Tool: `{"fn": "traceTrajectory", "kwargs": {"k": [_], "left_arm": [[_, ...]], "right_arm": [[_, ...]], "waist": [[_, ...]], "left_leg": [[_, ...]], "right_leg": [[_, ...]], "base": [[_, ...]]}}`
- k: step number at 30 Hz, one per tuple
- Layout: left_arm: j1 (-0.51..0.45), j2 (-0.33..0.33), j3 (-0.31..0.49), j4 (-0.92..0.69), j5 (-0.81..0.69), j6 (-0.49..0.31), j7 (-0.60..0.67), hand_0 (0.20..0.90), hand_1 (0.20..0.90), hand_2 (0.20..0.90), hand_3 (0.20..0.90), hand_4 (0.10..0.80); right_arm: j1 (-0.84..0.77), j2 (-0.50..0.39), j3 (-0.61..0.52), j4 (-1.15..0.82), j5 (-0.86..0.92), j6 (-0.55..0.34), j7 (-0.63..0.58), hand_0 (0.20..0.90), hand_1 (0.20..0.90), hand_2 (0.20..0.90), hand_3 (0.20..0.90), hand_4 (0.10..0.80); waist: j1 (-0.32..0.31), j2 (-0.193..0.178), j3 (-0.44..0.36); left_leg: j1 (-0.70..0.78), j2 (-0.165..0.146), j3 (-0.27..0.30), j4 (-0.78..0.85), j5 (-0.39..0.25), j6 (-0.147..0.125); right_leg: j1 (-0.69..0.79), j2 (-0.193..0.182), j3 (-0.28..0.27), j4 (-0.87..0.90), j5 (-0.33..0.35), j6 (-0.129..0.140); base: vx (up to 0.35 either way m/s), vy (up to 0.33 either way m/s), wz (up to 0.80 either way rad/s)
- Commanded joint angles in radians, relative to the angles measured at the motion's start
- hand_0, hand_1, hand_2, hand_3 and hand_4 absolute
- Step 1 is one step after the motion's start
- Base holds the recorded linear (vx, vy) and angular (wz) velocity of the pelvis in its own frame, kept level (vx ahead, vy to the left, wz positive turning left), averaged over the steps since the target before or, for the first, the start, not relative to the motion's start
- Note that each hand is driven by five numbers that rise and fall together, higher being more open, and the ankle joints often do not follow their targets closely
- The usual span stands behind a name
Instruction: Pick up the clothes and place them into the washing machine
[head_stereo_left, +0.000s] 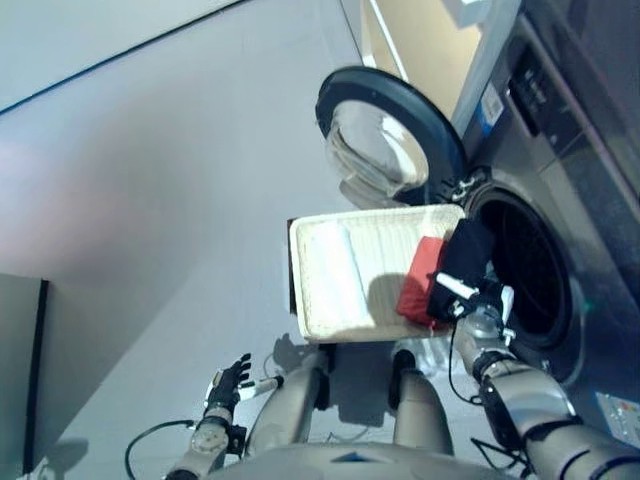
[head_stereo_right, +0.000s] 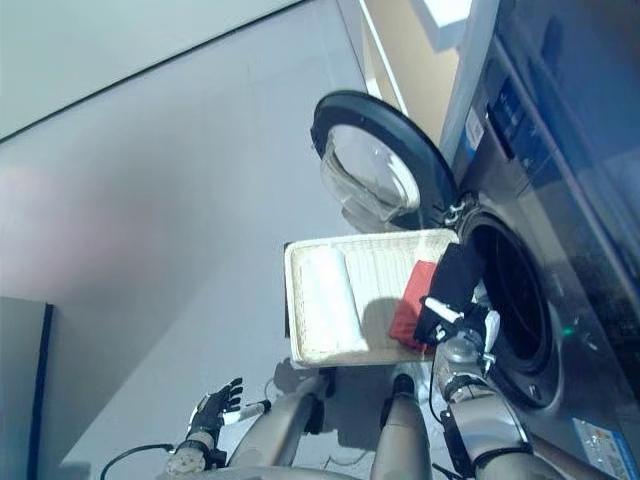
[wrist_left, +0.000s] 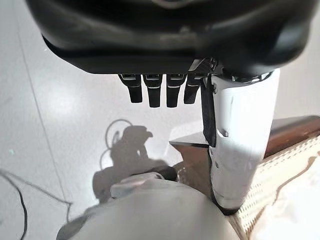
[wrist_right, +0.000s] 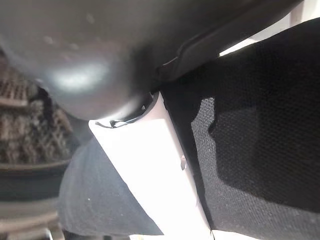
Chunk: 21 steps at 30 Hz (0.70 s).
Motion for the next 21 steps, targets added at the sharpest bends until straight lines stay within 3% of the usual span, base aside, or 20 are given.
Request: {"fn": "traceTrajectory", "kwargs": {"k": [1, 4, 8, 9, 18, 21], "left_arm": [[-0.006, 0.039, 0.020, -0.021, -0.024, -0.016, 0.024, 0.900, 0.900, 0.900, 0.900, 0.800], [0.007, 0.037, 0.034, -0.016, -0.024, -0.005, 0.012, 0.900, 0.900, 0.900, 0.900, 0.800], [0.016, 0.034, 0.043, 0.004, -0.040, -0.003, 0.006, 0.900, 0.900, 0.900, 0.900, 0.800], [0.020, 0.032, 0.045, 0.003, -0.047, -0.005, 0.003, 0.900, 0.900, 0.900, 0.900, 0.800], [0.040, 0.035, 0.044, 0.015, -0.048, -0.019, 0.002, 0.900, 0.900, 0.900, 0.900, 0.800], [0.047, 0.035, 0.033, 0.011, -0.049, -0.029, -0.005, 0.900, 0.900, 0.900, 0.900, 0.800]], "right_arm": [[-0.098, -0.018, -0.104, -0.131, 0.286, -0.169, 0.042, 0.200, 0.200, 0.200, 0.200, 0.300], [-0.098, 0.005, -0.176, -0.146, 0.449, -0.224, 0.086, 0.200, 0.200, 0.200, 0.200, 0.300], [-0.125, 0.022, -0.212, -0.183, 0.524, -0.286, 0.085, 0.200, 0.200, 0.200, 0.200, 0.300], [-0.131, 0.020, -0.221, -0.196, 0.541, -0.297, 0.091, 0.200, 0.200, 0.200, 0.200, 0.300], [-0.182, -0.061, -0.232, -0.243, 0.475, -0.321, 0.041, 0.200, 0.200, 0.200, 0.200, 0.300], [-0.248, -0.151, -0.231, -0.236, 0.445, -0.321, 0.021, 0.200, 0.200, 0.200, 0.200, 0.300]], "waist": [[-0.012, -0.033, 0.077], [-0.020, -0.042, 0.080], [-0.027, -0.040, 0.086], [-0.026, -0.039, 0.081], [-0.024, -0.011, 0.080], [-0.012, 0.011, 0.071]], "left_leg": [[-0.074, -0.048, 0.047, 0.244, -0.180, 0.009], [-0.142, -0.042, 0.054, 0.360, -0.238, 0.018], [-0.200, -0.033, 0.066, 0.471, -0.297, 0.034], [-0.200, -0.037, 0.059, 0.496, -0.340, 0.033], [-0.222, -0.039, 0.087, 0.544, -0.377, 0.057], [-0.245, -0.044, 0.101, 0.544, -0.380, 0.065]], "right_leg": [[0.026, 0.008, 0.000, -0.110, 0.146, 0.002], [-0.035, 0.006, 0.000, -0.017, 0.103, -0.003], [-0.095, 0.008, 0.007, 0.071, 0.071, -0.008], [-0.098, 0.011, 0.018, 0.094, 0.034, -0.002], [-0.154, 0.030, 0.061, 0.147, 0.015, -0.012], [-0.182, 0.029, 0.079, 0.142, 0.021, -0.013]], "base": [[-0.026, 0.014, 0.03], [-0.012, 0.022, -0.02], [0.025, 0.043, -0.12], [0.111, 0.042, -0.17], [0.027, 0.051, -0.18], [-0.011, 0.042, -0.19]]}}
